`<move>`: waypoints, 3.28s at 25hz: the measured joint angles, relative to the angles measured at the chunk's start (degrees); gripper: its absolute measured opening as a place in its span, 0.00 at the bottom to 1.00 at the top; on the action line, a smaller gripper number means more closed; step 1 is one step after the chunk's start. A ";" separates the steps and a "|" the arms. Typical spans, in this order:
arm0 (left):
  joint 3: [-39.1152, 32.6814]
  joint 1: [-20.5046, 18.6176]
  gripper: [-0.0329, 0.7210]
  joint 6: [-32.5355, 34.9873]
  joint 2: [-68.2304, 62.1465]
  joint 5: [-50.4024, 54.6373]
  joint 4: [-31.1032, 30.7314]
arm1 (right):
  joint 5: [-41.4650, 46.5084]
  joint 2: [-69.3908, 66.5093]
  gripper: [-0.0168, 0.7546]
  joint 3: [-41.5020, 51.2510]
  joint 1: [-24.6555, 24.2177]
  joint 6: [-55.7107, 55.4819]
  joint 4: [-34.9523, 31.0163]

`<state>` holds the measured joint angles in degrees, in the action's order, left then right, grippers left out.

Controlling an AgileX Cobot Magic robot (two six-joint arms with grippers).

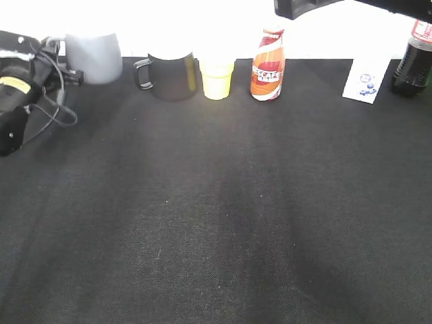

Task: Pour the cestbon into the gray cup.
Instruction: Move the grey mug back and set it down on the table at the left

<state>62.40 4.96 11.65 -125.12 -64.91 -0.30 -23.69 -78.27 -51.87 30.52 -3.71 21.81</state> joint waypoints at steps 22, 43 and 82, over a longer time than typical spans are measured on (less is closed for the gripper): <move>2.06 0.00 0.10 0.00 -5.27 -0.03 -0.57 | -1.65 0.00 0.65 0.11 0.00 0.57 1.03; 1.44 0.00 0.38 -1.32 -5.21 0.04 1.22 | -1.65 0.00 0.65 0.11 0.00 0.62 1.96; -9.01 -0.22 0.56 -1.49 -0.46 0.27 1.71 | -1.65 0.00 0.65 0.11 0.00 0.62 2.09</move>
<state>53.39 4.74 10.16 -125.59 -64.64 1.41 -25.34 -78.27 -51.76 30.52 -3.08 23.91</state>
